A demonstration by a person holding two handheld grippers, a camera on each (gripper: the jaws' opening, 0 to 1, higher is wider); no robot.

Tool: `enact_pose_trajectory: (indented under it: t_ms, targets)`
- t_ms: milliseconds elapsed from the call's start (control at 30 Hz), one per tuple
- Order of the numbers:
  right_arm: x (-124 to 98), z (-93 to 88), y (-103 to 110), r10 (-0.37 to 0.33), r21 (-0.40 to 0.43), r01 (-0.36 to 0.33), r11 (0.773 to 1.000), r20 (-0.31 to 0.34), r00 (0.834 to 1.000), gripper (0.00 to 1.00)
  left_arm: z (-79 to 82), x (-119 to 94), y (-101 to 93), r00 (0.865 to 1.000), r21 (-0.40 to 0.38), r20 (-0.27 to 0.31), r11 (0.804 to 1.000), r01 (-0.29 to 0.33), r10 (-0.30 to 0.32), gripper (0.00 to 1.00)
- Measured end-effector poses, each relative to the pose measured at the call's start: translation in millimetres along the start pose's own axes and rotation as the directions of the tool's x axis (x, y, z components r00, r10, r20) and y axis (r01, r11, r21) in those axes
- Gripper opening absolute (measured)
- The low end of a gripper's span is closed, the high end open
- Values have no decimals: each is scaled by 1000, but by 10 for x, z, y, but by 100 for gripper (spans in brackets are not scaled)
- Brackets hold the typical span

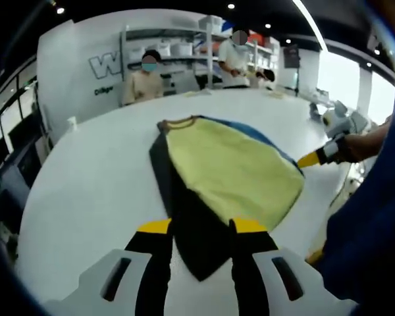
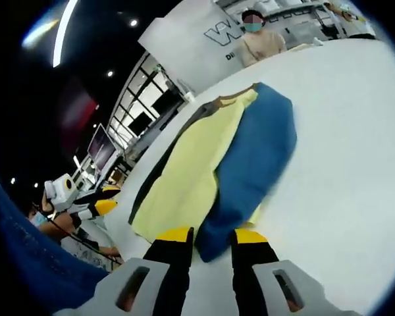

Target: Fold the garment on the visible template until the final outline fits inside the template.

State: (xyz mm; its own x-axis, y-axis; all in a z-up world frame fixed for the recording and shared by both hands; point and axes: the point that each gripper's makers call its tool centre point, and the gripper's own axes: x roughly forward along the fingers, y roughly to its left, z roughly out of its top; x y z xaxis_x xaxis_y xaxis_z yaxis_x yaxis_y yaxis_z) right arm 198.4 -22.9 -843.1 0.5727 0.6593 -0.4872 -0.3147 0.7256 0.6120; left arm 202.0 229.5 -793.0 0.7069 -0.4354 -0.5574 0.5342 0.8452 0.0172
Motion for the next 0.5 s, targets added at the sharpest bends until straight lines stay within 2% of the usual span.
enact_pose_trajectory:
  t_ms: [100,167,267,367,500]
  targets:
    - [6,-6,23,4,12,-4,1000,-5,1000,17,1,-45,-57,999,12,-24,999,36,-36,60]
    - [6,-28,24,4,15,-4,1000,-11,1000,14,-19,-72,-75,998,49,-42,997,56,-54,66]
    - [7,-42,15,3,31,-3,1000,-14,1000,12,-112,-147,-81,992,106,-94,990,89,-79,71]
    - [9,-53,8,-1,40,1,999,-13,1000,7,-157,-199,-19,992,112,-103,990,90,-78,72]
    - [-6,-65,14,-4,59,4,998,-14,1000,0,-125,-269,-2,992,105,-103,992,77,-66,71]
